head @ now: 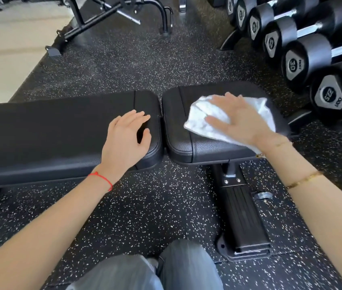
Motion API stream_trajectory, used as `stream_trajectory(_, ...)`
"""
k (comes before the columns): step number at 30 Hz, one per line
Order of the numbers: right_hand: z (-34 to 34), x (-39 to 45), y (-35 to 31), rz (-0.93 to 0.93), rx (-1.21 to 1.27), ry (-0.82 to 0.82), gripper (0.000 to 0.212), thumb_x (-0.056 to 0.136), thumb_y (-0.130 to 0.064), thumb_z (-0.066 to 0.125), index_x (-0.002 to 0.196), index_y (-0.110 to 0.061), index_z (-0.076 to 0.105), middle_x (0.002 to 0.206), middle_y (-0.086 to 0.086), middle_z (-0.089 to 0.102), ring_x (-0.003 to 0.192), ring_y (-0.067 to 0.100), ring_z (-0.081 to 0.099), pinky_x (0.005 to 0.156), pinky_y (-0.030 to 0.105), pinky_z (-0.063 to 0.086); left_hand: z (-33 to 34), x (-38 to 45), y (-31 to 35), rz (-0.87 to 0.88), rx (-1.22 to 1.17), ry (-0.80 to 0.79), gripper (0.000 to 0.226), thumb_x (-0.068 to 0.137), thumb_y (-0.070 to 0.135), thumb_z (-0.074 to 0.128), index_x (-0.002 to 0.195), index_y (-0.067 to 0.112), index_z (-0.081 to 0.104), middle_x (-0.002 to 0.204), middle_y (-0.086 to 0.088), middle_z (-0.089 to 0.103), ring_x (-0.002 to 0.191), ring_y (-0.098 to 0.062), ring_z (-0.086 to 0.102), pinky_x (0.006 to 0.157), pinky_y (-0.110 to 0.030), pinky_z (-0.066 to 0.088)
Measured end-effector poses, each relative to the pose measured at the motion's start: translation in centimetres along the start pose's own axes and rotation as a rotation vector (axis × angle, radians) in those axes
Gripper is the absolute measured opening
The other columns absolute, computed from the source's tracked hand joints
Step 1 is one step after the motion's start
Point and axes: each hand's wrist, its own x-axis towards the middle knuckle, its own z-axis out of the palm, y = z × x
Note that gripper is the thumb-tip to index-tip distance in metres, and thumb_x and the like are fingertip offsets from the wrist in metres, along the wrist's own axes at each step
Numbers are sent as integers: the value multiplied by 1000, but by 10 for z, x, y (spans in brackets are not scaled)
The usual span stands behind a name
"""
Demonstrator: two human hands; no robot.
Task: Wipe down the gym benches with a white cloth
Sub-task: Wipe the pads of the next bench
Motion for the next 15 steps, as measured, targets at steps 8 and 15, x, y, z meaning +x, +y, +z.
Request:
stream_trajectory(8,53,-42,-37,-479,-318,284,67,97,-61,48,151,-23,41,156,-1,40,147,29,32,121,48,25,1,-2,3,-16,32,-41,40,98,25,48,137,15,55,145,-3,51,142,-20,39,120,-45,24)
stream_trajectory(15,58,-54,-1,-502,-370,416,68,95,-57,55,152,-24,37,156,-3,40,145,23,35,118,42,33,1,-3,-1,-9,33,-50,41,98,26,46,137,16,54,147,-3,50,142,-20,38,121,-45,23)
